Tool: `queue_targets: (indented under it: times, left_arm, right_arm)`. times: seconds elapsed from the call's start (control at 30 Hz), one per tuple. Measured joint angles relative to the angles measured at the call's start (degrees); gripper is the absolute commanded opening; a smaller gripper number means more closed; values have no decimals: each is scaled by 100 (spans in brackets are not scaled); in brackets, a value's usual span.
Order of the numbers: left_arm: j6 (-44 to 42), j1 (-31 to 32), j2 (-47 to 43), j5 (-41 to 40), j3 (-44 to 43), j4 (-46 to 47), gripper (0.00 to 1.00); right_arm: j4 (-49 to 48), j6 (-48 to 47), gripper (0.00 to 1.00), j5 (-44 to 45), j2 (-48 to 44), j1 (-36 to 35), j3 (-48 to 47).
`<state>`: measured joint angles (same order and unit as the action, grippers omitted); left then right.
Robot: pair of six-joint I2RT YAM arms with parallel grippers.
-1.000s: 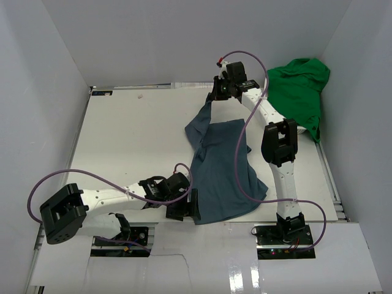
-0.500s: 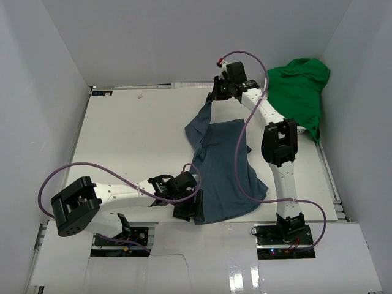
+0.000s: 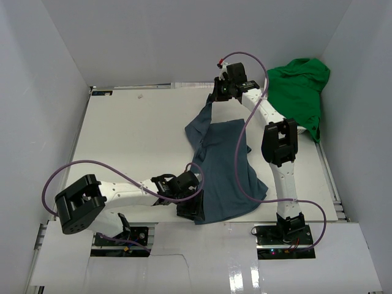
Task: Fold and stack the t-shirts
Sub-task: Flatten out the tshirt
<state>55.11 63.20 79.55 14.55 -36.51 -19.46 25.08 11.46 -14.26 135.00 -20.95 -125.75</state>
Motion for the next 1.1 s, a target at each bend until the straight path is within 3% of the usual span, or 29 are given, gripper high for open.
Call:
queue_targets:
  times: [0.17, 0.3, 0.4, 0.43, 0.6, 0.77, 1.0, 1.1]
  left_arm:
    - [-63, -2, 177, 57, -31, 79, 54]
    - [-63, 0, 179, 101, -31, 114, 34]
    - [-59, 0, 179, 116, -31, 153, 12]
    - [-57, 0, 177, 118, -31, 164, 0]
    - [-74, 0, 127, 85, -33, 103, 0]
    - [-254, -284, -280, -212, -302, -610, 0]
    - [-1193, -2531, -1132, -369, -1379, -1808, 0]
    - [-1670, -3032, -992, -717, -2159, -2345, 0]
  right_arm:
    - [-2, 0, 8, 0, -2, 15, 7]
    - [0, 0, 8, -2, -2, 31, 9]
    - [-9, 0, 8, 0, -4, 37, 28]
    - [-11, 2, 8, -2, -7, 39, 44]
    - [-17, 13, 8, -9, -20, 74, 122]
    - [42, 33, 8, -26, -337, 170, 302]
    - [192, 28, 8, 7, -1591, 330, 339]
    - [195, -2, 8, 111, -2323, 365, 367]
